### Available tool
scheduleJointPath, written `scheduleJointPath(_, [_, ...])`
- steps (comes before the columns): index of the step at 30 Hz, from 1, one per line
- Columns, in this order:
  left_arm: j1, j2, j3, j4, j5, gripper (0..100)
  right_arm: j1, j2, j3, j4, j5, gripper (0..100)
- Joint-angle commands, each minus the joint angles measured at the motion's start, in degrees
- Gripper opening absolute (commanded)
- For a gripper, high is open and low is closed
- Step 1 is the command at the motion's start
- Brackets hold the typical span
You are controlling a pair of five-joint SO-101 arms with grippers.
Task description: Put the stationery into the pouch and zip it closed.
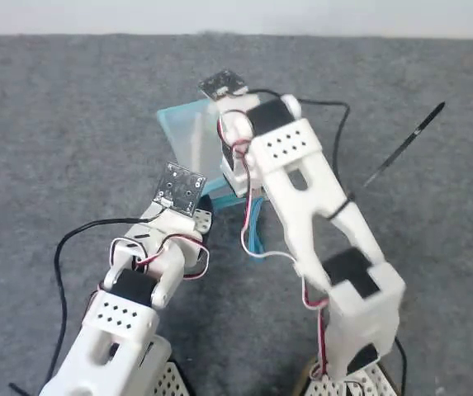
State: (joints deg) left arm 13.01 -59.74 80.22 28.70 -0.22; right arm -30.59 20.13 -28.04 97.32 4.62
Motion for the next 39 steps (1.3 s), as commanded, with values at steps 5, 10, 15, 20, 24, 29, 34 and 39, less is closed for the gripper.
scheduleJointPath(5, [2.0,-0.4,-0.8,-0.5,-1.1,1,1.0,0.6,-14.1,5.5,-0.4,19.0])
scheduleJointPath(10, [1.9,-0.4,-0.8,-0.4,-1.1,1,-3.4,-3.2,-14.0,5.6,2.0,18.4])
scheduleJointPath(15, [-2.5,-0.5,-1.3,-0.6,0.5,1,-1.5,-8.8,-10.8,5.6,2.0,18.4])
scheduleJointPath(20, [-10.5,-0.4,-3.2,-0.4,5.8,1,4.9,-15.7,-1.7,5.0,2.5,18.2])
scheduleJointPath(24, [-6.2,-0.4,-2.6,-0.3,3.6,1,7.7,-22.5,8.8,1.5,4.9,13.6])
scheduleJointPath(29, [-5.5,-0.4,-2.4,-0.3,3.7,1,9.9,-30.5,33.2,-15.1,5.2,12.5])
scheduleJointPath(34, [-5.5,-0.4,-2.4,-0.3,3.7,1,9.5,-37.8,56.4,-36.1,4.7,13.1])
scheduleJointPath(39, [-5.5,-0.4,-2.4,-0.4,3.7,1,9.2,-44.3,72.0,-50.8,4.1,13.1])
